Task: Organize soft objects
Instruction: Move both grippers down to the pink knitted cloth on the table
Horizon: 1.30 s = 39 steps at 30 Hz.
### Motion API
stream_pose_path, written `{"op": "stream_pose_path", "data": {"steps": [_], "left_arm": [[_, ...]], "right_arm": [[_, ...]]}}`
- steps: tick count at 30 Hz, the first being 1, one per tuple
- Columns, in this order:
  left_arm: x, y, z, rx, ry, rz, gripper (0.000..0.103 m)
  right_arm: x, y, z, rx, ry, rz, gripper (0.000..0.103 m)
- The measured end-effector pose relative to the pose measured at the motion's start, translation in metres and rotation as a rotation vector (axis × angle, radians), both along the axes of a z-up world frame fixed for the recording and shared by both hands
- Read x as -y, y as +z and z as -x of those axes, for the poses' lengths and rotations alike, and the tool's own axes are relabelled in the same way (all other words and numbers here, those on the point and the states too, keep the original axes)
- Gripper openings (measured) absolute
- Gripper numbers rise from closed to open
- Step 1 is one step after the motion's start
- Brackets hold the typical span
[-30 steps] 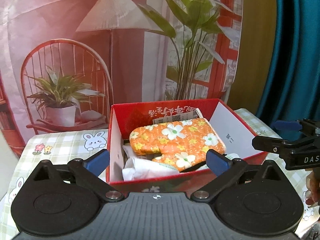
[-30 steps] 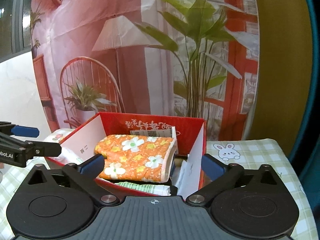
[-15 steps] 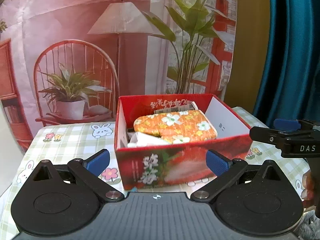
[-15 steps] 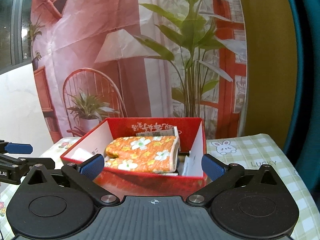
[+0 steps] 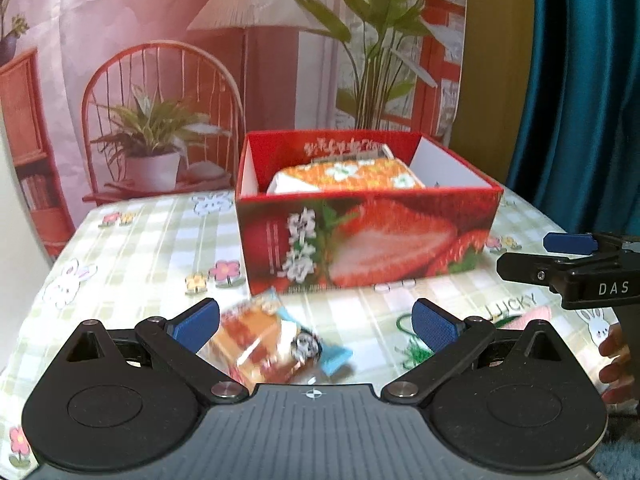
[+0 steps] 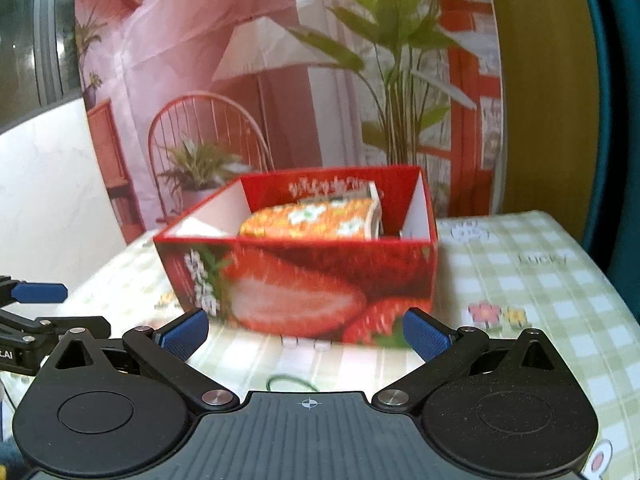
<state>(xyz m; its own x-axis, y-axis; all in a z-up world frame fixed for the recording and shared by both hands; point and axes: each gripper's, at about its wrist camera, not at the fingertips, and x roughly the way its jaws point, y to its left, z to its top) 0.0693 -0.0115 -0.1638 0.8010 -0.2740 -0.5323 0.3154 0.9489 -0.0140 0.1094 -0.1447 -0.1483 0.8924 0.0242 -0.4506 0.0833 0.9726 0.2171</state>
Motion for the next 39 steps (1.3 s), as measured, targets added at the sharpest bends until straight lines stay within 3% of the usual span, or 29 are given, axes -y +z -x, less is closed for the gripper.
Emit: {"op": "stream_pose_path", "data": {"steps": [8, 14, 27, 33, 39], "left_arm": [[-0.005, -0.024, 0.014, -0.065, 0.019, 0.036, 0.103], [-0.01, -0.025, 0.015, -0.077, 0.038, 0.054, 0.103], [-0.002, -0.041, 0.012, -0.172, 0.014, 0.052, 0.103], [0.001, -0.047, 0.01, -0.201, 0.01, 0.044, 0.103], [0.01, -0.054, 0.008, -0.249, -0.027, 0.014, 0.103]], "right_arm": [[-0.009, -0.022, 0.019, -0.046, 0.015, 0.032, 0.103], [-0.01, -0.027, 0.023, -0.064, 0.025, 0.035, 0.103], [-0.024, -0.047, 0.013, -0.207, 0.064, 0.1, 0.103], [-0.026, -0.053, 0.012, -0.185, 0.084, 0.148, 0.102], [-0.03, -0.057, 0.009, -0.197, 0.109, 0.184, 0.095]]}}
